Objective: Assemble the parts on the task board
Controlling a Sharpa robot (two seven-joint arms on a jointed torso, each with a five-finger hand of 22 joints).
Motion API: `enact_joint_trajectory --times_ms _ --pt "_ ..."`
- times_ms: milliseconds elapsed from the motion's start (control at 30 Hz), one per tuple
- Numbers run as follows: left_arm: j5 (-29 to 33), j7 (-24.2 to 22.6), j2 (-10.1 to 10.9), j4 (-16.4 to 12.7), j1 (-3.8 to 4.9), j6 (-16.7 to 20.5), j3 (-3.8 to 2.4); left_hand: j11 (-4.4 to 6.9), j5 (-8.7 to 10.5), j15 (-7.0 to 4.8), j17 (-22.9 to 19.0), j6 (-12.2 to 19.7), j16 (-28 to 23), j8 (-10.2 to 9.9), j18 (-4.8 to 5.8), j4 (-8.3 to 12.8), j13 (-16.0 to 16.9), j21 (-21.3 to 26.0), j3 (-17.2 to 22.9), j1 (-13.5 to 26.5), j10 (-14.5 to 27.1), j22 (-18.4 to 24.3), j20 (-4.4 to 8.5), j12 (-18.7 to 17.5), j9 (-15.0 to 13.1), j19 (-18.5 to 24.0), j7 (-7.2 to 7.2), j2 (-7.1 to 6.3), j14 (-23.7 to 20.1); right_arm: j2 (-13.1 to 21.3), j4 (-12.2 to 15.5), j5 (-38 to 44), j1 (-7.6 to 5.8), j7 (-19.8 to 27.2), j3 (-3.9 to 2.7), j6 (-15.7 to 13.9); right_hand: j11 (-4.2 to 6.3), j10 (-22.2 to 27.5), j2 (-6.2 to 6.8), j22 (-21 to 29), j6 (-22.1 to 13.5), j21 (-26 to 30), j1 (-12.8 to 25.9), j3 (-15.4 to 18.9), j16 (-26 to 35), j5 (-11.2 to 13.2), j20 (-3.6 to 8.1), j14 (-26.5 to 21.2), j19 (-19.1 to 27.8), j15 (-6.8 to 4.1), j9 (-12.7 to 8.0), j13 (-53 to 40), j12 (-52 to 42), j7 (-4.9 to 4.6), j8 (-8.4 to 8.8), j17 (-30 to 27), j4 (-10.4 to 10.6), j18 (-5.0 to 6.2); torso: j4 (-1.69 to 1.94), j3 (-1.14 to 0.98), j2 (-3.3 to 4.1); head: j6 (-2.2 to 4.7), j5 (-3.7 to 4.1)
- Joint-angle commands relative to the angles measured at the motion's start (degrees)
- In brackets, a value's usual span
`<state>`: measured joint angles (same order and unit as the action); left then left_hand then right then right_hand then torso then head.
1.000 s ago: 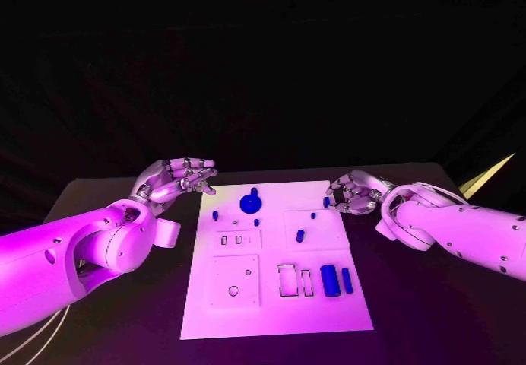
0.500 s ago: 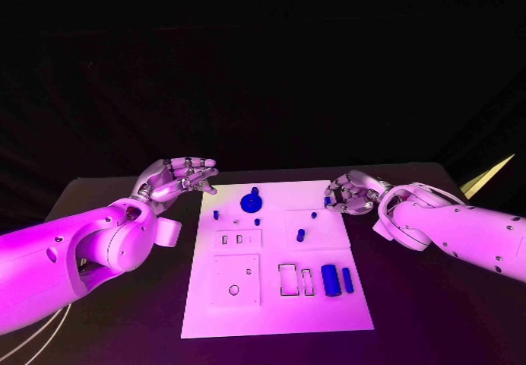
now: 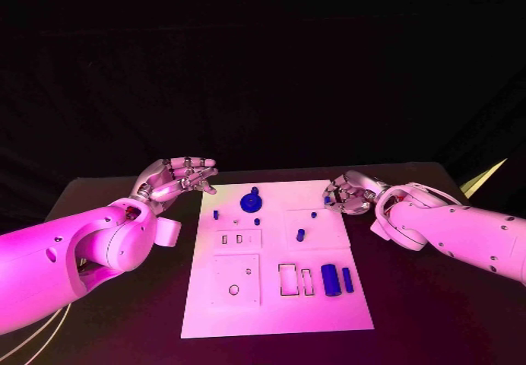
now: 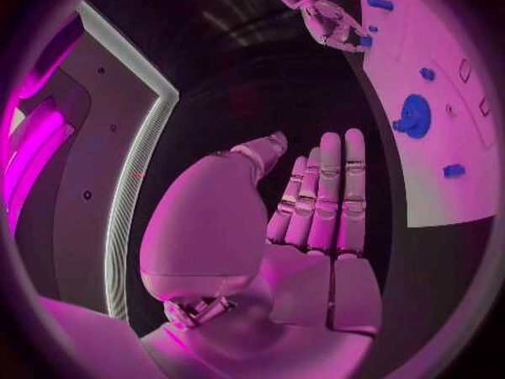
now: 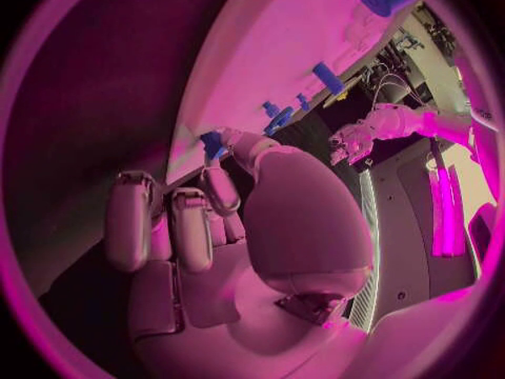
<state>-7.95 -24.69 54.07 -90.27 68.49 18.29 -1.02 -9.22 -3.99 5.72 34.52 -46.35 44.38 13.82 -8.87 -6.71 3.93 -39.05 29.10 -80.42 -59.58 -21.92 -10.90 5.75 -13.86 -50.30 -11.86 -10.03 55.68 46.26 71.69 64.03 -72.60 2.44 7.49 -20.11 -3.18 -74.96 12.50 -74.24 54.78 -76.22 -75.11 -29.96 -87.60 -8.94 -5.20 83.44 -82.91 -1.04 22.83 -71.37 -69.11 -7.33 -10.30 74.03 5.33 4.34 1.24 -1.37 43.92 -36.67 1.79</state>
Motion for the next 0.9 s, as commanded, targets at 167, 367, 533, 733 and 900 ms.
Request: enact_joint_trajectory --times_ms 167,367,533,733,900 --pt "0.03 -0.06 0.0 -0.15 0.04 -0.14 -0.04 -0.23 -0.27 -0.25 0.4 0.54 1.23 -0.75 -1.37 0.04 1.06 -0.94 0.26 1.26 0.46 -0.88 0.02 -0.34 -0.86 0.84 -1.22 0.54 -0.68 -0.22 -0.19 0.29 0.1 0.08 0.02 0.1 0.72 -1.04 -1.88 -6.48 1.38 -1.37 -0.38 -0.77 -0.85 1.16 0.47 5.87 -0.65 -0.46 0.34 -1.02 -1.04 0.21 -1.28 13.39 -1.07 -1.24 0.01 -0.04 0.02 -0.06 -0.01" --pt "0.03 -0.02 0.07 -0.16 0.04 -0.13 -0.04 -0.23 -0.27 -0.25 0.4 0.54 1.23 -0.75 -1.37 0.04 1.06 -0.94 0.26 1.26 0.46 -0.88 0.02 -0.34 -0.86 0.84 -1.22 0.54 -0.68 -0.23 -0.32 0.34 0.11 0.15 0.02 -0.32 0.81 -1.1 -2.07 -6.49 1.65 -1.35 -0.36 -0.86 -0.83 1.3 0.56 5.86 -0.66 -0.54 0.43 -1.07 -1.08 0.32 -1.54 13.36 -1.14 -1.24 -0.02 -0.04 0.0 -0.06 -0.02" --pt "0.03 0.02 0.11 -0.2 0.04 -0.16 -0.04 -0.23 -0.27 -0.25 0.4 0.54 1.23 -0.75 -1.37 0.04 1.06 -0.94 0.26 1.26 0.46 -0.88 0.02 -0.34 -0.86 0.84 -1.22 0.54 -0.68 -0.22 -0.22 0.36 0.11 0.61 0.02 -1.89 1.16 -1.43 -2.89 -6.93 2.5 -1.85 -0.45 -1.26 -0.78 1.24 0.84 5.85 -0.96 -0.83 0.77 -1.33 -1.33 0.71 -2.5 13.3 -1.42 -1.37 -0.02 -0.05 0.01 -0.07 -0.03" --pt "0.03 0.03 0.14 -0.22 0.04 -0.16 -0.04 -0.23 -0.27 -0.25 0.4 0.54 1.23 -0.75 -1.37 0.04 1.06 -0.94 0.26 1.26 0.46 -0.88 0.02 -0.34 -0.86 0.84 -1.22 0.54 -0.68 -0.23 0.06 1.1 0.12 1.14 0.02 -4.3 1.44 -1.76 -4.43 -7.47 2.85 -2.42 -0.51 -2.22 -0.82 3.19 1.16 5.88 -1.33 -1.09 1.29 -1.38 -1.27 0.98 -3.81 13.41 -1.89 -1.53 0.02 -0.08 0.02 -0.07 0.03" --pt "0.03 0.02 0.14 -0.2 0.04 -0.18 -0.03 -0.23 -0.27 -0.25 0.4 0.54 1.23 -0.75 -1.37 0.04 1.06 -0.94 0.26 1.26 0.46 -0.88 0.02 -0.34 -0.86 0.84 -1.22 0.54 -0.68 -0.24 0.78 2.3 0.12 1.61 0.01 -6.31 1.46 -1.71 -4.93 -7.73 2.93 -2.71 -0.41 -2.73 -0.89 3.76 1.21 5.92 -1.5 -1.12 1.47 -1.19 -0.99 0.98 -4.29 13.53 -1.99 -1.6 -0.02 -0.1 -0.02 -0.16 -0.09"
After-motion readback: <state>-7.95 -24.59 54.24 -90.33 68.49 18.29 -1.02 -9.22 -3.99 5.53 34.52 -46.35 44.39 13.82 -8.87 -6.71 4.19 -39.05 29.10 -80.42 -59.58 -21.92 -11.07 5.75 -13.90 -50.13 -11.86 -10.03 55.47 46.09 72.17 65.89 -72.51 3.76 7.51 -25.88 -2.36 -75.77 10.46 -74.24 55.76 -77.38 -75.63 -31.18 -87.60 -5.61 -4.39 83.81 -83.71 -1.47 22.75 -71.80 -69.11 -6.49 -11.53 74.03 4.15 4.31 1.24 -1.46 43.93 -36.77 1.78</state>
